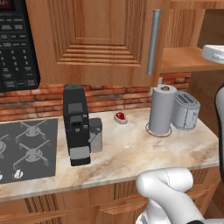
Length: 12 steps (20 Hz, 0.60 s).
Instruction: Pick the dish brush and spray from the cabinet and place them on the counter.
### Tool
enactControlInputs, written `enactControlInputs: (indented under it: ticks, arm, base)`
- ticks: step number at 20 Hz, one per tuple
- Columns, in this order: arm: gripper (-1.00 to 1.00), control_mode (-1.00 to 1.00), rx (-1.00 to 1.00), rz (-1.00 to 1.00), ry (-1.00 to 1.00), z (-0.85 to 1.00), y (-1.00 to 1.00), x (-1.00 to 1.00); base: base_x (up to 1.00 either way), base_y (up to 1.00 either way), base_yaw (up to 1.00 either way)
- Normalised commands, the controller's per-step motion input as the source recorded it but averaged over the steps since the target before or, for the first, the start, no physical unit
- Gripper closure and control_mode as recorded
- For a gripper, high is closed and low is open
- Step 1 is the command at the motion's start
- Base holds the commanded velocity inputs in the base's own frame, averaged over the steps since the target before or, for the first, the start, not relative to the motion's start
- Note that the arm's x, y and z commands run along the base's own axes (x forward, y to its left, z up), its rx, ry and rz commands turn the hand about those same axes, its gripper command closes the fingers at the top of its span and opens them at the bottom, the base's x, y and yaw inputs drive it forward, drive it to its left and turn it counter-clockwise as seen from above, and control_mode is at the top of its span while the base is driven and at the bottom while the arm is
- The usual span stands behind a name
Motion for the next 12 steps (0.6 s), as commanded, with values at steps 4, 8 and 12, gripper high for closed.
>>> enactControlInputs:
  ticks: [4,8,12]
  arm:
    - [-1.00,-1.00,-0.15,0.01,-0.06,0.00,-0.22,0.02]
    - [-1.00,-1.00,-0.09,0.04,-0.08,0.00,-0.10,0.07]
    - [-1.00,-1.00,-0.02,0.08,-0.04,-0.09,0.00,0.18]
  base:
    - [0.00,0.00,0.00]
    - [0.00,0.00,0.00]
    - [0.00,0.00,0.00]
